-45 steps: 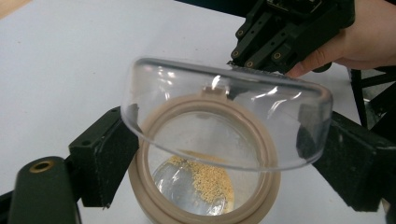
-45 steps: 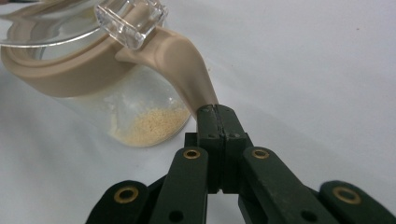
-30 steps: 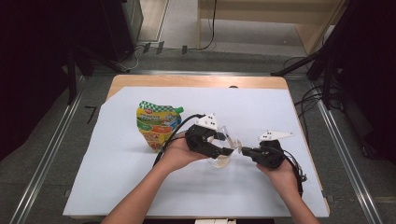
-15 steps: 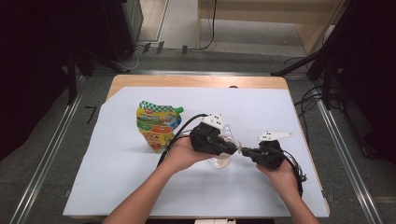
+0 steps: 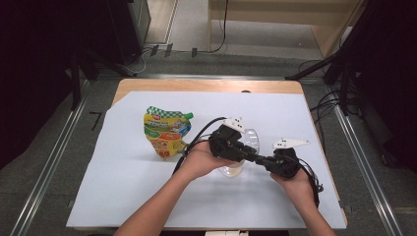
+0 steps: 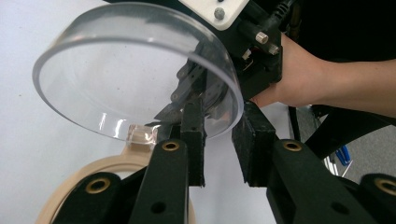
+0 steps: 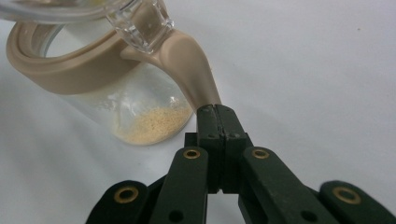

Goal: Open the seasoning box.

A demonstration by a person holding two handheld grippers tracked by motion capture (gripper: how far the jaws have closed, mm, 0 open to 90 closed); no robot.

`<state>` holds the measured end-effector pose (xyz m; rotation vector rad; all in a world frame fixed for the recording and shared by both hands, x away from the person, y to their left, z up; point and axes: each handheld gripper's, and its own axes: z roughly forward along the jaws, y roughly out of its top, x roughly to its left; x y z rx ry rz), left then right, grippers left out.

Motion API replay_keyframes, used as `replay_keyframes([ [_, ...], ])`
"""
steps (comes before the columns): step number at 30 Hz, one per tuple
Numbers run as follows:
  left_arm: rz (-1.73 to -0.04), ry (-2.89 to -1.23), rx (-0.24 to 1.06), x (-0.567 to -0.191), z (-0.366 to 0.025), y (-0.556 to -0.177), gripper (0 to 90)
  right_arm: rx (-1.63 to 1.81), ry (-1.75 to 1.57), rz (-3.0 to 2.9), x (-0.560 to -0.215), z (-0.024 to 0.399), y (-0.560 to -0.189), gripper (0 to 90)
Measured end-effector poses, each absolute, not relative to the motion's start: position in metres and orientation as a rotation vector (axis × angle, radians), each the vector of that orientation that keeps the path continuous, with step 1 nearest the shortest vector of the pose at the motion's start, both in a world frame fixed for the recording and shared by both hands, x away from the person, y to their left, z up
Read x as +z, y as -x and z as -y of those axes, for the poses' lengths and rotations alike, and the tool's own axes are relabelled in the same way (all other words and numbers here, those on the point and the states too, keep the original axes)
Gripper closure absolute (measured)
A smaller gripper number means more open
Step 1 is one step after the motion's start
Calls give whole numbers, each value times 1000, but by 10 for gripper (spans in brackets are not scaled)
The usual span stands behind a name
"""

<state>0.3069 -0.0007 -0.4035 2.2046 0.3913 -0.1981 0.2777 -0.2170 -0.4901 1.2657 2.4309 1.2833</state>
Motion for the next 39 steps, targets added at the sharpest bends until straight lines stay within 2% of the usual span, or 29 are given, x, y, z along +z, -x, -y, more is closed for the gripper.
replay_keyframes([
  [8, -401, -2229, -215, -402, 3, -307, 651, 1315, -1260, -2424, -487, 220, -277, 896],
  [13, -397, -2230, -218, -398, -5, -303, 595, 1301, -1240, -2422, -485, 220, -273, 852],
  [18, -438, -2201, -228, -395, -25, -299, 643, 1311, -1221, -2391, -478, 223, -266, 811],
  [27, -509, -2168, -213, -387, -57, -298, 670, 1330, -1197, -2413, -472, 218, -249, 693],
  [35, -583, -2153, -237, -382, -80, -303, 576, 1406, -1179, -2443, -474, 208, -235, 609],
  [39, -589, -2142, -198, -379, -90, -305, 523, 1409, -1139, -2481, -475, 200, -231, 578],
])
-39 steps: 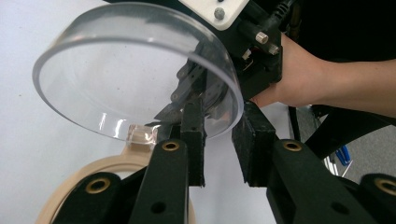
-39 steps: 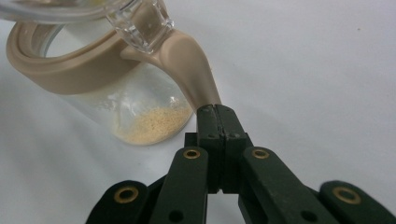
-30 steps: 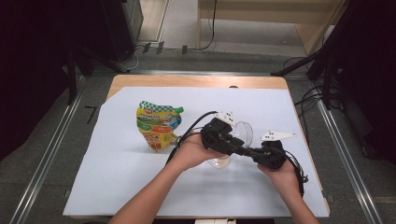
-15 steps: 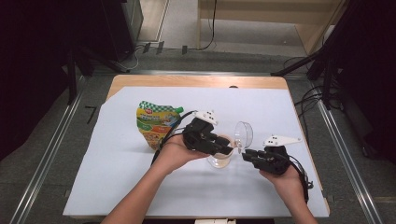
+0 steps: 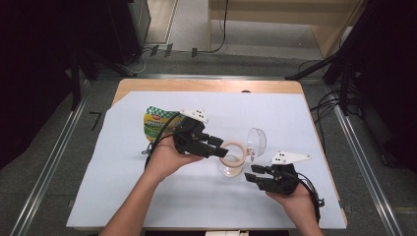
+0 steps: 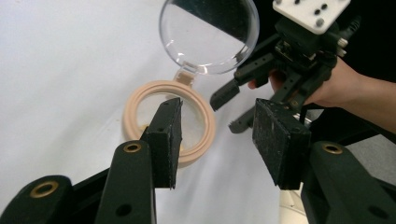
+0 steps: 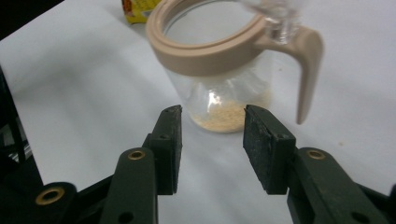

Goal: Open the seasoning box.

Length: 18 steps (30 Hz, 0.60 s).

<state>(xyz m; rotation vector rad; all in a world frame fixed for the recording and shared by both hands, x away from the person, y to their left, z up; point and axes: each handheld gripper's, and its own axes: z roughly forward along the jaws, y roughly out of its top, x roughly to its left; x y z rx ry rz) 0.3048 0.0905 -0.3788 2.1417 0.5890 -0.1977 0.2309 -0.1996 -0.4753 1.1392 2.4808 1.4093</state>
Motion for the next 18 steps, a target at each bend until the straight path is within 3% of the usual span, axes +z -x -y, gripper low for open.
replay_keyframes([
  [7, -611, -2145, -177, -376, -106, -308, 443, 1404, -1077, -2552, -480, 187, -229, 560],
  [18, -644, -2146, -163, -374, -127, -311, 420, 1382, -996, -2586, -483, 178, -226, 552],
])
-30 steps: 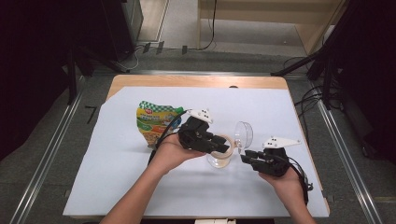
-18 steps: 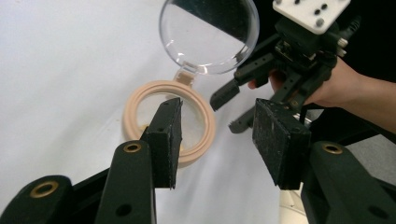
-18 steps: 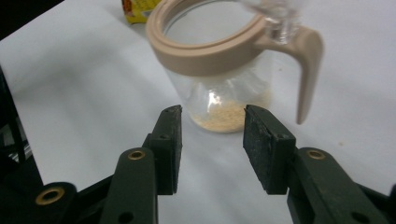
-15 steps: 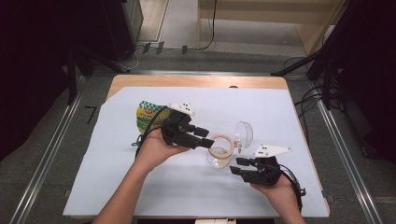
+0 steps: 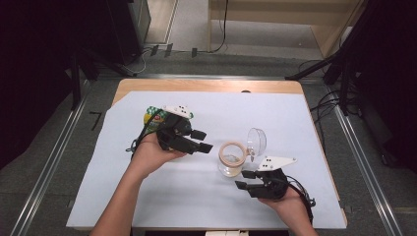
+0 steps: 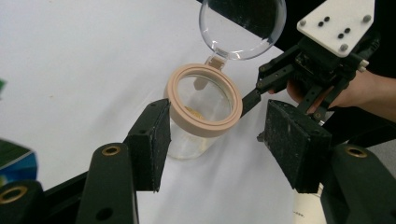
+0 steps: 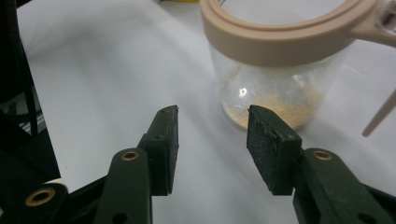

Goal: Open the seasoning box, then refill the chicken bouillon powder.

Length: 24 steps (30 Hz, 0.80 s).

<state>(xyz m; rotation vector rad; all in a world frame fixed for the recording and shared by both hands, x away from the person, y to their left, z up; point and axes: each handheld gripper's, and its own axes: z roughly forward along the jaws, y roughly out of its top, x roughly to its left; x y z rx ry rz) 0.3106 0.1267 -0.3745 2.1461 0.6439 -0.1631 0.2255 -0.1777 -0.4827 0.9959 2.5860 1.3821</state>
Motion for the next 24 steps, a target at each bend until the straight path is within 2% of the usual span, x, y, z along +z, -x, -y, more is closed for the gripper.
replay_keyframes([
  [10, -691, -2115, -165, -364, -156, -312, 408, 1374, -946, -2615, -483, 168, -223, 550],
  [24, -755, -2091, -64, -351, -195, -310, 411, 1384, -919, -2646, -484, 160, -222, 539],
])
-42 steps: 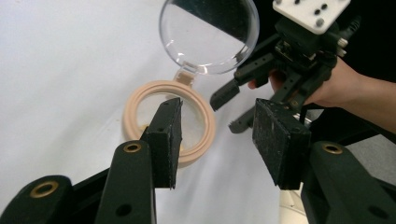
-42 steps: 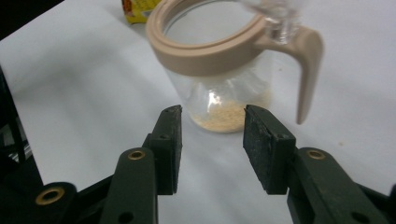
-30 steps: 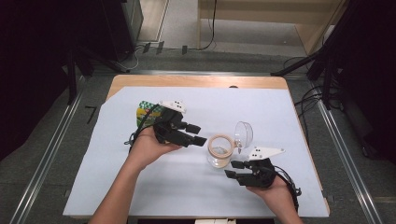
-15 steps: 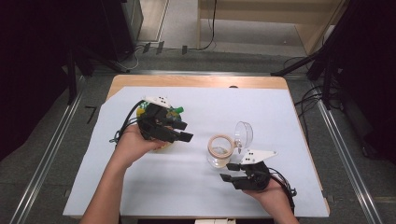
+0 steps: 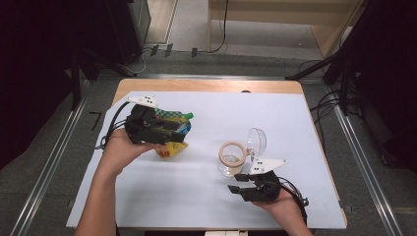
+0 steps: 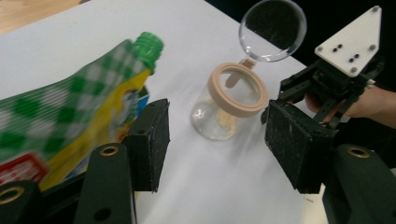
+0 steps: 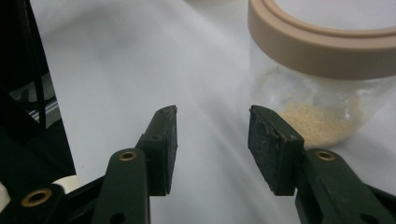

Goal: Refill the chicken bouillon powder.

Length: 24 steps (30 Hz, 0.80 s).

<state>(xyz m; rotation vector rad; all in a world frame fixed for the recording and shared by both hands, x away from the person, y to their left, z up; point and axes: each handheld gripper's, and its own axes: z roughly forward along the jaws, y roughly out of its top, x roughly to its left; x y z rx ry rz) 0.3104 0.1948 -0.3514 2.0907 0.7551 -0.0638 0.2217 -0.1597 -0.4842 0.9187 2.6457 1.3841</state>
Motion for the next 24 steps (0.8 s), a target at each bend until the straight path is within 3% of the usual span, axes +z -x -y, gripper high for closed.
replay_keyframes([
  [24, -912, -1984, 35, -346, -272, -300, 408, 1379, -841, -2712, -487, 142, -222, 530],
])
